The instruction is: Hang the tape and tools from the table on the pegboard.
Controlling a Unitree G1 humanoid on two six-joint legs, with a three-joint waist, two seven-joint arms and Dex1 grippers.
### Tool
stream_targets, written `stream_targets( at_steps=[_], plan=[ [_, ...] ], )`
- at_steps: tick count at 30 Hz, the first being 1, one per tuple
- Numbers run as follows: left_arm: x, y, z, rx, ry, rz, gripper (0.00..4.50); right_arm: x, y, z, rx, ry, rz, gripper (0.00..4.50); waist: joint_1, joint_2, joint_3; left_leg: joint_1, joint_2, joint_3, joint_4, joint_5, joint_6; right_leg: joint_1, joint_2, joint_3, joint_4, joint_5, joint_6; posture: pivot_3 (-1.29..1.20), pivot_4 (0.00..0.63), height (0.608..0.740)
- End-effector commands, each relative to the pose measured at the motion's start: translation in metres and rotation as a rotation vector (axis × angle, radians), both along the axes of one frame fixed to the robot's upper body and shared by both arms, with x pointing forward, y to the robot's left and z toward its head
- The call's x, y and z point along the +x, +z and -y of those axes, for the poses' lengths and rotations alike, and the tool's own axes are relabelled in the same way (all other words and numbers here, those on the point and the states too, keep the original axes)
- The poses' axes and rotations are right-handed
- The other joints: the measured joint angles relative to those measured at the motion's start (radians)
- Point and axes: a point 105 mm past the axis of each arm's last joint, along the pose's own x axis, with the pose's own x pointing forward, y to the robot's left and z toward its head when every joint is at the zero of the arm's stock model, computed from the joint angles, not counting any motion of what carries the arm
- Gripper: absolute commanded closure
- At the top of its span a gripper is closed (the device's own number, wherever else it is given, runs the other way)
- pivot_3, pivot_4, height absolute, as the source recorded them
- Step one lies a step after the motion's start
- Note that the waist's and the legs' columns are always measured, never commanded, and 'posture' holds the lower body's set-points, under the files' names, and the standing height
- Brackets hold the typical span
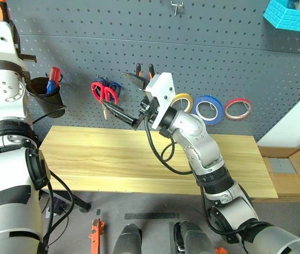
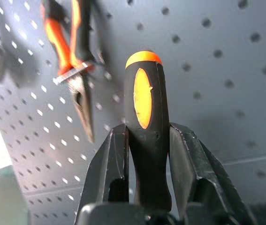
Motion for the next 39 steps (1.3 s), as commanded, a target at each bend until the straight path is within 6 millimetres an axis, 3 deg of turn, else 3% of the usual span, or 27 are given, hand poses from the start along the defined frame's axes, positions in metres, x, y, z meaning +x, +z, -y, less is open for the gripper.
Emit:
stream_targets(
  at_steps=[1,5,13,23,32,39],
  plan=[
    [-0.006,0.016,0.002,0.026,-0.003,0.053,3.66,-0.012,0.018,-0.003,0.050,0.035,0.047,0.00,0.000,0.001,0.019,0.000,0.000,0.000,0.001,0.000,0.000,0.000,0.000,0.000,0.000,0.000,0.000,0.09,0.259,0.740],
    [-0.005,0.021,0.006,0.020,-0.012,0.068,3.66,-0.009,0.015,-0.010,0.029,0.047,0.032,0.00,-0.001,0.001,0.059,0.000,0.000,0.000,0.002,0.001,0.002,0.000,0.000,0.001,0.002,0.000,0.000,0.10,0.317,0.740],
    [-0.002,0.034,0.018,0.048,-0.032,0.087,3.66,0.001,0.014,-0.007,0.014,0.039,0.024,0.00,0.004,0.001,0.122,-0.006,0.000,-0.002,0.001,0.001,0.002,-0.006,0.000,-0.002,0.002,0.002,-0.004,0.09,0.367,0.740],
    [0.000,0.036,0.022,0.034,-0.041,0.100,3.66,0.003,0.009,-0.001,0.005,0.017,0.016,0.00,0.006,0.002,0.130,-0.019,-0.001,-0.004,0.002,0.001,0.002,-0.018,-0.001,-0.004,0.004,0.003,-0.005,0.09,0.358,0.740],
    [-0.007,-0.002,0.009,-0.020,-0.041,0.095,3.66,0.002,0.002,-0.002,-0.014,0.018,0.013,0.00,-0.005,0.003,0.131,-0.019,0.000,-0.004,0.001,0.001,0.002,-0.018,-0.001,-0.003,0.003,0.003,-0.005,0.09,0.343,0.740],
    [-0.026,-0.014,-0.006,-0.036,0.010,0.107,3.66,0.004,-0.012,0.002,-0.047,0.013,0.001,0.00,-0.007,0.003,0.130,-0.020,0.000,-0.004,0.001,0.001,0.001,-0.018,-0.001,-0.003,0.003,0.003,-0.005,0.12,0.329,0.740]
  ],
)
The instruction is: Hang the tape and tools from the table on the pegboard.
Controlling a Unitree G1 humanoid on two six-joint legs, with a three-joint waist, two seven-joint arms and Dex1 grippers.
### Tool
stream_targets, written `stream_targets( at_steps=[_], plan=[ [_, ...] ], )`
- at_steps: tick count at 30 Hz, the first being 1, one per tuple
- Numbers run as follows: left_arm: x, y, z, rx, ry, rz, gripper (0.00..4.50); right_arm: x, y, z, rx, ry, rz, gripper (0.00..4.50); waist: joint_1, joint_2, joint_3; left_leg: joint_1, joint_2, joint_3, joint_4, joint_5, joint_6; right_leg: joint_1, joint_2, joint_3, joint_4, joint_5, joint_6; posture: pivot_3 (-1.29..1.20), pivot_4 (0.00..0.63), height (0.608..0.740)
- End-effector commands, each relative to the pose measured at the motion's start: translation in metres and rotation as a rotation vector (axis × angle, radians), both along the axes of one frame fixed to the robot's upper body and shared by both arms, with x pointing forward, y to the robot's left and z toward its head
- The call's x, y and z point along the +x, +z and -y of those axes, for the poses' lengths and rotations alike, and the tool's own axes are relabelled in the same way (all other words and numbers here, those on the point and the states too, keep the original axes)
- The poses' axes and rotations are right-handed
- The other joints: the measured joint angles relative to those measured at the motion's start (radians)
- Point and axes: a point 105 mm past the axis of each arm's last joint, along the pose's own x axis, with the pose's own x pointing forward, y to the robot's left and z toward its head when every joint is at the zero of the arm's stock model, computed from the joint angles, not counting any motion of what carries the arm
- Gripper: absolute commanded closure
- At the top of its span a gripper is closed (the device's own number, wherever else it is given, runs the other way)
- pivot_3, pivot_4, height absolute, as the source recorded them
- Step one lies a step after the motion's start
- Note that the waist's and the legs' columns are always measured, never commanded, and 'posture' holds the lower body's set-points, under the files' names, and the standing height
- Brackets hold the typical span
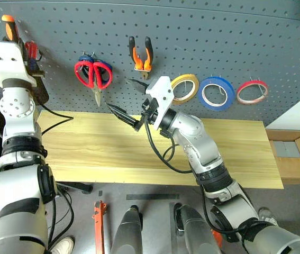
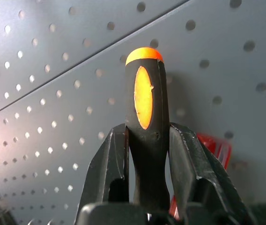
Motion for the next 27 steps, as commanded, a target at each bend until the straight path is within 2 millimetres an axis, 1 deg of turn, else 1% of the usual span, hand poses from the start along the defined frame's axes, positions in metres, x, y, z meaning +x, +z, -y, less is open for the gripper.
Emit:
stream_targets(
  at_steps=[1,5,12,14,15,21,23,27],
  plan=[
    [-0.018,0.018,-0.012,-0.015,0.040,0.076,3.66,-0.009,0.010,0.000,0.025,0.021,0.060,0.00,-0.001,0.000,0.000,0.000,0.000,0.000,0.000,0.000,0.000,0.000,0.000,0.000,0.000,0.000,0.000,0.12,0.329,0.740],
    [-0.026,0.014,-0.018,-0.025,0.060,0.065,3.66,-0.009,0.008,0.001,0.023,0.019,0.059,0.00,-0.003,0.000,0.000,0.000,0.000,0.000,0.000,0.000,0.000,0.000,0.000,0.000,0.000,0.000,0.000,0.13,0.324,0.740],
    [-0.035,-0.008,-0.024,-0.086,0.096,0.019,3.66,-0.008,0.008,0.003,0.020,0.011,0.061,0.00,-0.006,0.000,0.000,0.001,0.000,0.001,0.000,0.000,0.000,0.000,0.000,0.001,0.000,0.000,0.000,0.12,0.320,0.740],
    [-0.036,-0.012,-0.024,-0.102,0.107,0.014,2.91,-0.008,0.009,0.004,0.019,0.008,0.063,0.00,-0.005,0.000,0.000,0.000,0.000,0.001,0.000,0.000,0.000,0.000,0.000,0.001,0.000,0.000,0.000,0.11,0.321,0.740],
    [-0.036,-0.012,-0.023,-0.104,0.105,0.012,2.69,-0.007,0.009,0.004,0.018,0.007,0.063,0.00,-0.005,0.000,0.000,0.000,0.000,0.001,0.000,0.000,0.000,0.000,0.000,0.001,0.000,0.000,0.000,0.11,0.322,0.740],
    [-0.033,-0.010,-0.019,-0.112,0.089,0.008,0.65,-0.006,0.009,0.006,0.012,0.003,0.066,0.00,-0.002,0.000,0.000,0.001,0.000,0.000,0.000,0.000,0.000,0.000,0.000,0.001,0.000,0.000,0.000,0.11,0.324,0.740],
    [-0.033,-0.009,-0.020,-0.114,0.088,0.007,0.03,-0.006,0.008,0.005,0.011,0.003,0.066,0.00,-0.002,0.000,0.000,0.001,0.000,0.000,0.000,0.000,0.000,0.000,0.000,0.001,0.000,0.000,0.000,0.11,0.320,0.740],
    [-0.031,-0.013,-0.017,-0.134,0.070,0.005,0.03,-0.005,0.007,0.006,0.006,0.000,0.071,0.00,-0.002,0.000,0.000,0.001,0.000,0.000,0.000,0.000,0.000,0.000,0.000,0.001,0.000,0.000,0.000,0.12,0.307,0.740]
  ],
)
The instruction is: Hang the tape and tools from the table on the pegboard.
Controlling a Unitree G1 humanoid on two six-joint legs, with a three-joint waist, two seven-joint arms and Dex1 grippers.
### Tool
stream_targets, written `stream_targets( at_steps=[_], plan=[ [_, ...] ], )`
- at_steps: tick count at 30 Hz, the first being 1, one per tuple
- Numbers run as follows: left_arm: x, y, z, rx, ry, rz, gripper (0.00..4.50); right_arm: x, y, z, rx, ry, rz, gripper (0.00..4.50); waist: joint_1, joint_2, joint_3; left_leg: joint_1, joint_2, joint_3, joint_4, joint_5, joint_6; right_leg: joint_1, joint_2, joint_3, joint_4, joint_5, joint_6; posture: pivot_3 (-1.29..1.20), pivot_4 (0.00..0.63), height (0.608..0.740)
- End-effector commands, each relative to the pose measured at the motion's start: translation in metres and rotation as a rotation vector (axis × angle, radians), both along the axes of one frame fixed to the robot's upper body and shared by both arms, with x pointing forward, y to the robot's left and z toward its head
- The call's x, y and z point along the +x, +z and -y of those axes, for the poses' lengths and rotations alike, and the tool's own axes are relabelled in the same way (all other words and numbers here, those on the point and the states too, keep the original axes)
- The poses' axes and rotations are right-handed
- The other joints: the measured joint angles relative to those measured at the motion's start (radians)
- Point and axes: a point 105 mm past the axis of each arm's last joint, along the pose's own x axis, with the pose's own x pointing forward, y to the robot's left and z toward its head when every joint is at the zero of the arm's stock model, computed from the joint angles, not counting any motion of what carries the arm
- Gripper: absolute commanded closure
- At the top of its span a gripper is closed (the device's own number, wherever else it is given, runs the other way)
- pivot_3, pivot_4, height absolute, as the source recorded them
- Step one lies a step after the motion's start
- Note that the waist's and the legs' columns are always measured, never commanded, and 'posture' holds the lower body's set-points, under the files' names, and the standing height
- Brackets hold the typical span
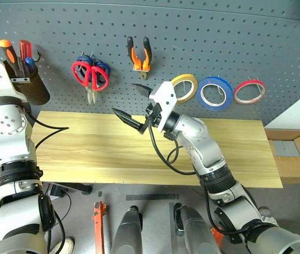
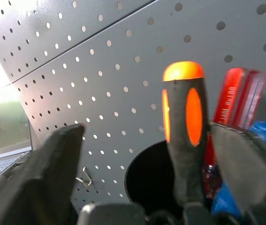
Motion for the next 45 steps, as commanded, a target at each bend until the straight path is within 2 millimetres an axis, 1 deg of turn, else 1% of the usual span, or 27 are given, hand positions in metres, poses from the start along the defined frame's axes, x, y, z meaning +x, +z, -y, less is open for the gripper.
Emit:
stream_targets(
  at_steps=[1,2,4,7,10,12,13,15,17,18,19,20,21,23,24,25,27,29,30,31,32,33,35,36,38,41,45],
  plan=[
    [-0.005,0.013,0.004,-0.015,-0.018,0.056,0.03,-0.008,0.015,0.000,0.027,0.014,0.071,0.00,0.000,0.000,0.000,0.000,0.000,0.000,0.000,0.000,0.000,0.000,0.000,0.000,0.000,0.000,0.000,0.12,0.307,0.740],
    [-0.005,0.011,0.007,-0.026,-0.027,0.057,0.03,-0.007,0.015,0.001,0.025,0.010,0.076,0.00,0.001,-0.001,-0.001,0.000,0.000,0.000,0.000,0.000,0.000,0.000,0.000,0.000,0.000,0.000,0.000,0.12,0.288,0.740],
    [-0.007,0.011,0.015,-0.037,-0.054,0.061,0.03,-0.008,0.019,0.006,0.027,0.001,0.087,0.00,0.002,-0.002,-0.002,0.000,0.000,0.000,0.000,0.000,0.000,0.000,0.000,0.000,0.000,0.000,0.000,0.12,0.276,0.740],
    [-0.011,0.011,0.022,-0.054,-0.065,0.067,0.03,-0.010,0.023,0.011,0.031,-0.005,0.093,0.00,0.004,-0.004,-0.003,0.000,0.000,0.000,0.000,0.000,0.000,0.000,-0.001,0.000,0.000,0.000,0.000,0.12,0.249,0.740],
    [-0.019,0.014,0.031,-0.088,-0.061,0.070,0.03,-0.018,0.027,0.019,0.031,-0.008,0.101,0.00,0.005,-0.008,-0.006,-0.001,0.000,-0.001,0.000,0.000,-0.001,0.000,-0.001,-0.001,0.000,0.000,0.000,0.12,0.225,0.740],
    [-0.023,0.018,0.045,-0.083,-0.088,0.071,0.03,-0.021,0.027,0.024,0.024,-0.013,0.102,0.00,0.006,-0.011,-0.009,-0.001,0.000,-0.001,0.000,0.000,-0.001,0.000,-0.001,-0.001,-0.001,0.001,0.000,0.13,0.205,0.740],
    [-0.025,0.018,0.059,-0.092,-0.119,0.072,0.03,-0.023,0.027,0.032,0.022,-0.031,0.097,0.00,0.008,-0.013,-0.013,-0.001,0.000,-0.001,0.000,0.000,-0.001,0.000,-0.001,-0.001,-0.001,0.001,0.000,0.13,0.185,0.740],
    [-0.026,0.017,0.074,-0.113,-0.149,0.065,0.03,-0.023,0.025,0.040,0.018,-0.059,0.084,0.00,0.013,-0.014,-0.023,-0.002,0.000,-0.001,0.000,0.002,-0.005,0.000,-0.002,-0.001,-0.002,0.001,-0.001,0.13,0.173,0.740],
    [-0.024,0.001,0.095,-0.137,-0.196,0.013,0.03,-0.024,0.012,0.051,-0.016,-0.099,0.082,0.00,0.021,-0.013,-0.038,-0.002,-0.001,-0.001,0.000,0.002,-0.005,0.000,-0.002,-0.001,-0.003,0.001,-0.001,0.12,0.157,0.740],
    [-0.024,-0.005,0.102,-0.148,-0.212,-0.008,0.03,-0.025,0.007,0.054,-0.030,-0.112,0.081,0.00,0.024,-0.013,-0.050,-0.002,-0.001,0.000,0.000,0.003,-0.006,0.000,-0.002,-0.001,-0.004,0.002,0.000,0.12,0.152,0.740],
    [-0.023,-0.016,0.114,-0.193,-0.248,-0.030,0.03,-0.025,0.000,0.060,-0.040,-0.139,0.069,0.00,0.025,-0.013,-0.058,-0.002,-0.001,0.000,0.000,0.002,-0.006,0.001,-0.002,0.000,-0.004,0.002,0.000,0.12,0.146,0.740],
    [-0.023,-0.022,0.120,-0.226,-0.269,-0.044,0.03,-0.024,-0.005,0.063,-0.045,-0.156,0.059,0.00,0.026,-0.013,-0.062,0.000,-0.001,0.001,0.000,0.002,-0.006,0.003,-0.002,0.000,-0.004,0.002,0.000,0.11,0.139,0.740],
    [-0.023,-0.031,0.132,-0.253,-0.300,-0.067,0.03,-0.024,-0.010,0.067,-0.051,-0.177,0.049,0.00,0.026,-0.013,-0.066,0.001,-0.001,0.001,0.000,0.002,-0.005,0.004,-0.002,0.000,-0.004,0.002,0.000,0.11,0.135,0.740],
    [-0.025,-0.056,0.175,-0.304,-0.416,-0.150,0.03,-0.020,-0.027,0.088,-0.074,-0.277,0.015,0.00,0.025,-0.013,-0.082,0.003,-0.001,0.000,0.001,0.001,-0.003,0.006,-0.001,0.000,-0.005,0.002,0.000,0.09,0.121,0.740],
    [-0.027,-0.066,0.194,-0.318,-0.472,-0.190,0.03,-0.017,-0.035,0.098,-0.085,-0.334,-0.006,0.00,0.026,-0.013,-0.089,0.003,-0.001,0.001,0.001,0.001,-0.003,0.007,-0.001,0.001,-0.005,0.002,0.000,0.08,0.113,0.740],
    [-0.028,-0.077,0.208,-0.316,-0.516,-0.241,0.03,-0.014,-0.041,0.108,-0.093,-0.388,-0.023,0.00,0.027,-0.013,-0.091,0.006,-0.002,0.001,0.001,0.001,-0.003,0.010,-0.002,0.001,-0.005,0.002,0.000,0.08,0.110,0.740],
    [-0.030,-0.097,0.225,-0.310,-0.574,-0.321,0.03,-0.008,-0.051,0.125,-0.086,-0.495,-0.073,0.00,0.024,-0.012,-0.098,0.014,-0.002,0.001,0.001,0.001,-0.003,0.019,-0.001,0.002,-0.007,0.002,0.001,0.05,0.103,0.740],
    [-0.029,-0.125,0.236,-0.324,-0.639,-0.415,0.03,-0.002,-0.063,0.144,-0.066,-0.608,-0.149,0.00,0.014,-0.008,-0.110,0.020,-0.001,0.003,0.001,0.002,-0.002,0.023,0.000,0.004,-0.007,0.000,0.004,0.04,0.095,0.740],
    [-0.028,-0.141,0.237,-0.333,-0.655,-0.463,0.03,0.000,-0.070,0.151,-0.054,-0.657,-0.189,0.00,0.007,-0.004,-0.119,0.023,-0.001,0.004,0.001,0.002,-0.002,0.026,0.001,0.005,-0.006,-0.001,0.003,0.03,0.088,0.740],
    [-0.028,-0.151,0.236,-0.336,-0.662,-0.493,0.03,0.001,-0.074,0.155,-0.046,-0.686,-0.213,0.00,-0.001,0.000,-0.126,0.026,-0.001,0.005,0.001,0.002,-0.001,0.029,0.001,0.006,-0.007,-0.002,0.000,0.03,0.088,0.740],
    [-0.027,-0.159,0.233,-0.342,-0.659,-0.510,0.03,0.002,-0.078,0.156,-0.047,-0.704,-0.227,0.00,-0.005,0.003,-0.129,0.031,-0.001,0.005,0.001,0.002,-0.001,0.033,0.001,0.006,-0.007,-0.004,-0.002,0.02,0.080,0.740],
    [-0.025,-0.173,0.230,-0.335,-0.650,-0.556,0.03,0.003,-0.086,0.156,-0.069,-0.717,-0.241,0.00,-0.009,0.005,-0.135,0.035,-0.001,0.007,0.000,0.002,-0.001,0.036,0.001,0.008,-0.007,-0.004,-0.002,0.01,0.077,0.740],
    [-0.019,-0.195,0.225,-0.317,-0.653,-0.623,0.03,0.006,-0.101,0.156,-0.066,-0.747,-0.299,0.00,-0.021,0.007,-0.151,0.036,-0.001,0.007,0.000,0.002,0.000,0.036,0.001,0.008,-0.007,-0.004,-0.002,-0.01,0.069,0.740],
    [-0.017,-0.203,0.222,-0.311,-0.656,-0.645,0.03,0.009,-0.108,0.157,-0.048,-0.770,-0.336,0.00,-0.027,0.007,-0.157,0.037,-0.001,0.007,0.000,0.002,0.000,0.036,0.001,0.008,-0.007,-0.005,-0.002,-0.01,0.067,0.740],
    [-0.011,-0.211,0.217,-0.305,-0.653,-0.668,0.03,0.014,-0.120,0.162,-0.017,-0.820,-0.400,0.00,-0.033,0.006,-0.167,0.037,-0.001,0.008,0.001,0.002,0.000,0.037,0.001,0.008,-0.007,-0.004,-0.002,-0.01,0.060,0.740],
    [-0.003,-0.223,0.208,-0.314,-0.629,-0.705,0.03,0.020,-0.141,0.169,-0.075,-0.889,-0.447,0.00,-0.033,0.006,-0.179,0.036,-0.001,0.008,0.001,0.002,0.000,0.037,0.001,0.009,-0.007,-0.004,-0.001,-0.02,0.057,0.740],
    [-0.002,-0.222,0.197,-0.323,-0.595,-0.679,0.03,0.020,-0.167,0.176,-0.138,-0.939,-0.522,0.00,-0.032,0.006,-0.185,0.036,-0.001,0.008,0.000,0.002,0.000,0.037,0.001,0.010,-0.007,-0.003,-0.001,-0.01,0.055,0.740]
  ],
)
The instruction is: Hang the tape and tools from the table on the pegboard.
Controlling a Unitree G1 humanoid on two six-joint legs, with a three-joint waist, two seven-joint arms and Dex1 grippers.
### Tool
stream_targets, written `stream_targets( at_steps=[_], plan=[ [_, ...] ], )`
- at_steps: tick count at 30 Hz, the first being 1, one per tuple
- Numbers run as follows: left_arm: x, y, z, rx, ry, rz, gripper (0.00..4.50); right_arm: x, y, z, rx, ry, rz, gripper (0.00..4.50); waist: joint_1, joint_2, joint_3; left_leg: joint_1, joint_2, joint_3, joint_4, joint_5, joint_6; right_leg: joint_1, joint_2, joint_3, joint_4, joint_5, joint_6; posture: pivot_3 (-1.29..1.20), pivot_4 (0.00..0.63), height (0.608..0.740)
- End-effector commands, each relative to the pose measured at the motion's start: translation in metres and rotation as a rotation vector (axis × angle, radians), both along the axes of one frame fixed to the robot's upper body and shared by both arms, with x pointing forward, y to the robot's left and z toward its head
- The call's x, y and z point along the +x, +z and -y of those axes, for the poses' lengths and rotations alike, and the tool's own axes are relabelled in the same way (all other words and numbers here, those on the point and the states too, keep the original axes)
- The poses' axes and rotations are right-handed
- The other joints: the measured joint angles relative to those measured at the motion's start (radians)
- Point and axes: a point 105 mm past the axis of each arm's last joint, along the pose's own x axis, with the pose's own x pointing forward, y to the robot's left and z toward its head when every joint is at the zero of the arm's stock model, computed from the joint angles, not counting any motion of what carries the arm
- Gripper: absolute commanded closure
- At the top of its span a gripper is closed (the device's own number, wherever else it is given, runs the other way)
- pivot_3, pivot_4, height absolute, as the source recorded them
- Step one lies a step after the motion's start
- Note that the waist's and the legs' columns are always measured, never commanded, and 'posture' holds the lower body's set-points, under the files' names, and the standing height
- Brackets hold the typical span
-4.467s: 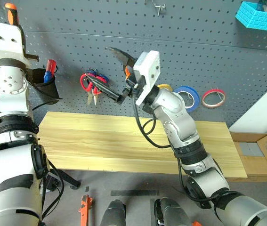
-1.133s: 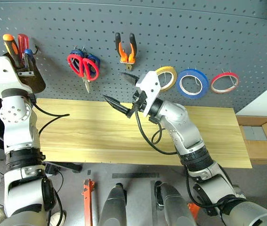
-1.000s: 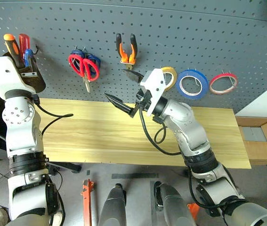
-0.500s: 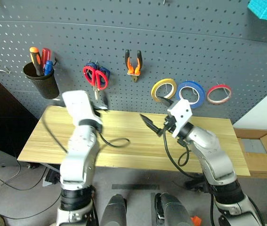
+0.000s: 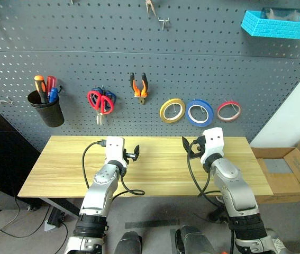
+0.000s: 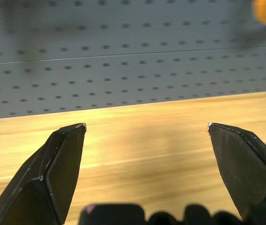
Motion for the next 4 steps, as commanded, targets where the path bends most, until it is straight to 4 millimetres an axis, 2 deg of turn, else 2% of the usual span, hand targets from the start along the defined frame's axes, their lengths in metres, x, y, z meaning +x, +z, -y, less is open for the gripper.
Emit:
stream_targets(
  at_steps=[1,4],
  plan=[
    [0.0027,0.0181,-0.0038,-0.002,0.010,0.080,0.03,0.0006,-0.0097,0.0109,-0.006,-0.061,-0.040,0.00,0.000,0.000,-0.001,0.000,0.000,0.000,0.000,0.000,0.000,0.000,0.000,0.000,0.000,0.000,0.000,0.00,0.053,0.740],
    [-0.0044,0.0161,-0.0041,0.003,-0.011,0.070,0.03,-0.0006,-0.0190,0.0164,0.020,-0.095,-0.079,0.00,0.001,0.001,-0.004,0.000,0.000,0.000,0.000,0.000,0.000,0.000,0.000,0.000,0.000,0.000,0.000,0.01,0.052,0.740]
  ],
)
